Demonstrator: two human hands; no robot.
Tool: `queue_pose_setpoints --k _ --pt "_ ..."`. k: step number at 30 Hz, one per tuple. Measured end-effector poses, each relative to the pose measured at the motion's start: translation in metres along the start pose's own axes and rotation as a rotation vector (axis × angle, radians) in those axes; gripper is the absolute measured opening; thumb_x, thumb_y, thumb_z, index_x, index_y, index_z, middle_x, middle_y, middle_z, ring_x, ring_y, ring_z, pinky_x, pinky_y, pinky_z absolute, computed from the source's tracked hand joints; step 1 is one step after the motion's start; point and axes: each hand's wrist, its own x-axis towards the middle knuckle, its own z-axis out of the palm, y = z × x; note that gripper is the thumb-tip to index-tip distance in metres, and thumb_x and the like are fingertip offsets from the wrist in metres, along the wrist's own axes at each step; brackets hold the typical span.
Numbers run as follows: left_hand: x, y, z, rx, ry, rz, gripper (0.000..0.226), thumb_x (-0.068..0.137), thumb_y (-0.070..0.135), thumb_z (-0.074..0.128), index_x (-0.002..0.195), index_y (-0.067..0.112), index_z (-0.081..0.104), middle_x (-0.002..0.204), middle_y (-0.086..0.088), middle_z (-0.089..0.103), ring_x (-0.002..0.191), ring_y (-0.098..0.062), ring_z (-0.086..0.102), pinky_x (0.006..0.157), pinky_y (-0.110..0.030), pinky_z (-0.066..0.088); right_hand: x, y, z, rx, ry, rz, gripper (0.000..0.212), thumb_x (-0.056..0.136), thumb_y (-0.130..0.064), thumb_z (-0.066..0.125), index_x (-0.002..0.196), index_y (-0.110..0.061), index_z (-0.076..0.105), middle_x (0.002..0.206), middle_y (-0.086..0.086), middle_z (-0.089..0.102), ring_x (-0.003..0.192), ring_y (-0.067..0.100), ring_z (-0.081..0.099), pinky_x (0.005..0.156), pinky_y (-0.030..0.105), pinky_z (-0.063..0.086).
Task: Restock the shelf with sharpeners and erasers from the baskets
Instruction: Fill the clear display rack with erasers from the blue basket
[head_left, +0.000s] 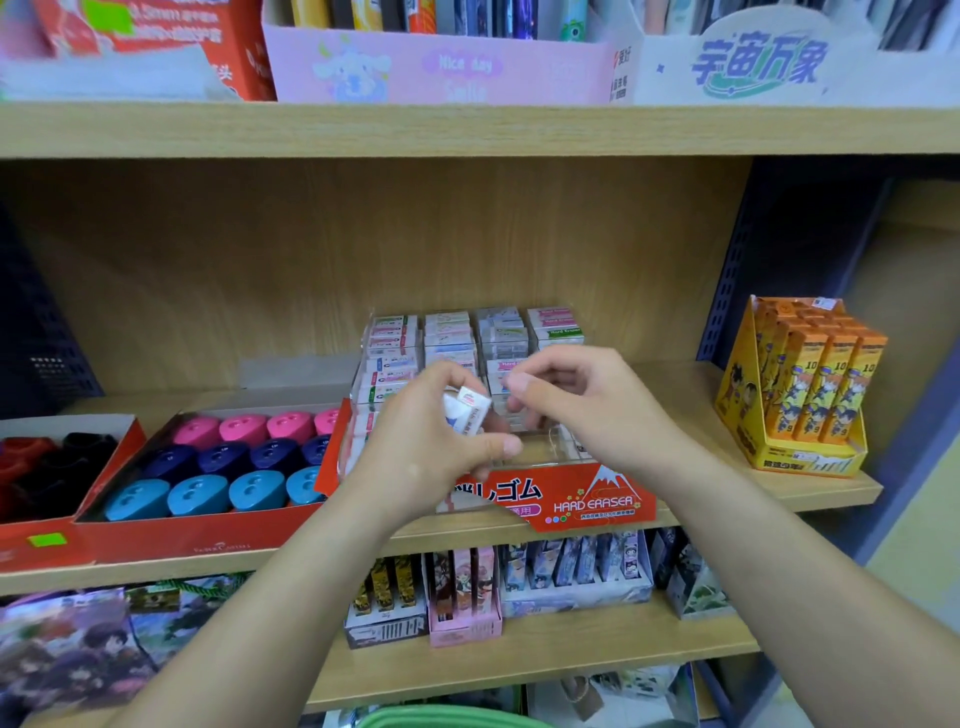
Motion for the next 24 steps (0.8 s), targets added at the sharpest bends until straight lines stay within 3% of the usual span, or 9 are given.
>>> queue_pose_setpoints --k 2,4,7,10,15,20,24 --pt "-0.003 0.003 0.0 0.116 0.001 0.002 0.045 0.073 0.017 0.091 0.102 0.02 0.057 0.062 0.007 0.067 0.045 0.0 0.055 0.044 -0.01 0.037 0.001 -0.004 0.009 0.031 -0.024 0.029 0.009 0.087 -0.013 0.077 0.093 -0.008 0.073 0.08 0.011 0.073 0.068 0.016 0.067 0.073 0.032 0.058" --pt "-0.006 0.006 -0.003 0.214 -0.006 -0.004 0.05 0.07 0.027 0.093 0.107 0.025 0.058 0.079 0.01 0.061 0.053 0.0 0.051 0.043 -0.012 0.035 0.001 -0.004 0.013 0.042 -0.023 0.065 0.014 0.083 -0.012 0.081 0.094 -0.009 0.072 0.08 0.014 0.074 0.068 0.017 0.069 0.074 0.034 0.058" --pt "-0.009 0.003 -0.008 0.135 -0.024 -0.021 0.049 0.074 0.028 0.09 0.113 0.028 0.059 0.097 0.002 0.066 0.053 -0.004 0.055 0.041 -0.015 0.041 0.0 -0.002 0.01 0.084 -0.023 0.09 0.017 0.083 -0.009 0.08 0.098 -0.01 0.073 0.084 0.013 0.075 0.073 0.018 0.071 0.076 0.032 0.06" --pt "-0.013 -0.002 -0.013 -0.061 0.021 -0.031 0.033 0.086 0.023 0.08 0.114 0.021 0.062 0.088 -0.003 0.077 0.053 -0.009 0.062 0.046 -0.026 0.042 -0.002 0.0 0.002 0.172 -0.031 0.123 0.018 0.092 -0.005 0.07 0.108 -0.012 0.073 0.085 0.01 0.071 0.072 0.018 0.066 0.071 0.028 0.056" --pt "-0.014 -0.001 -0.012 -0.206 0.123 -0.023 0.022 0.089 0.016 0.076 0.107 0.014 0.064 0.068 -0.003 0.073 0.04 -0.004 0.054 0.041 -0.019 0.04 -0.004 0.003 -0.004 0.152 -0.124 0.17 0.024 0.098 -0.008 0.063 0.111 -0.022 0.076 0.082 0.004 0.067 0.074 0.02 0.065 0.08 0.038 0.059" --pt "-0.011 -0.003 -0.008 -0.23 0.182 -0.014 0.02 0.089 0.022 0.077 0.104 0.016 0.066 0.074 -0.01 0.074 0.041 -0.006 0.053 0.042 -0.019 0.041 -0.005 0.001 -0.008 0.158 -0.129 0.153 0.019 0.093 -0.004 0.069 0.111 -0.008 0.071 0.09 0.012 0.072 0.076 0.022 0.071 0.078 0.036 0.061" --pt "-0.009 -0.005 -0.005 -0.189 0.142 -0.012 0.017 0.091 0.017 0.075 0.106 0.02 0.067 0.079 -0.002 0.077 0.046 -0.01 0.053 0.045 -0.025 0.043 -0.004 0.001 -0.013 0.069 -0.099 0.13 0.018 0.093 -0.003 0.069 0.11 -0.01 0.07 0.096 0.02 0.071 0.076 0.019 0.068 0.071 0.031 0.057"
